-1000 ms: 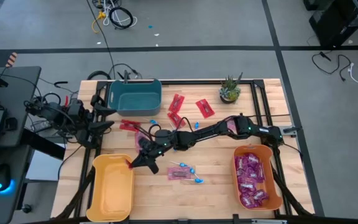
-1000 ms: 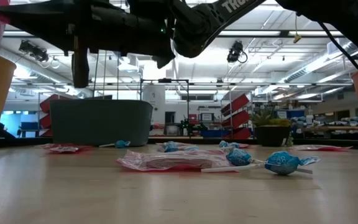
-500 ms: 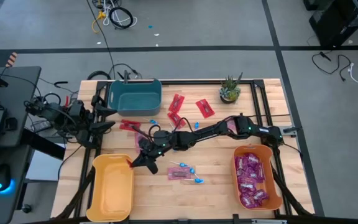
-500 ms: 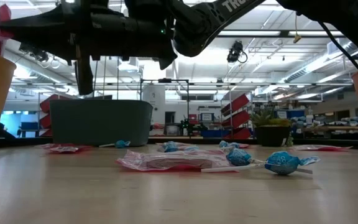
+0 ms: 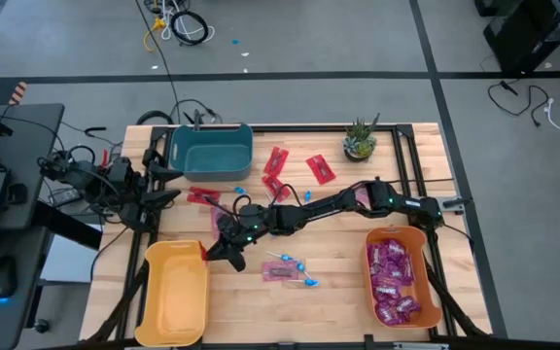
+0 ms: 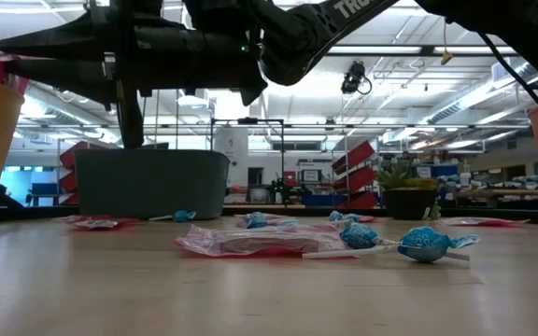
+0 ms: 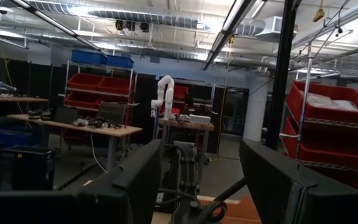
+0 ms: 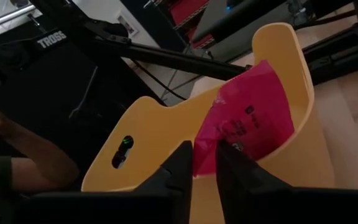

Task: Sort candy
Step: Put the red candy into the yellow bin

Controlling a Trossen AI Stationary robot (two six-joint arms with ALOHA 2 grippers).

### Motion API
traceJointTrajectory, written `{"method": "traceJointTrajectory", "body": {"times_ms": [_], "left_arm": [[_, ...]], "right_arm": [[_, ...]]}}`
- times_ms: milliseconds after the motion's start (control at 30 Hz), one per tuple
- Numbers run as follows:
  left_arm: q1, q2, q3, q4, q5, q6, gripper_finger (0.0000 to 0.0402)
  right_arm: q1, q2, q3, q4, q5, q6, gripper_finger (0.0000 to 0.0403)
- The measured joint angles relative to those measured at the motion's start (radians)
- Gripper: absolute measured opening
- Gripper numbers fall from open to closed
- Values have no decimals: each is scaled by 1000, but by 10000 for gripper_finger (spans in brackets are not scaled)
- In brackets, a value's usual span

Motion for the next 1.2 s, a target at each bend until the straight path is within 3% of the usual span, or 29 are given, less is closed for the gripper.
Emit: {"method": "traceJointTrajectory", "body": {"times_ms": [1200], "left_arm": [[0,0,0,-3,0,-1,218]], "right_arm": [[0,0,0,-37,21,-11,78]]}}
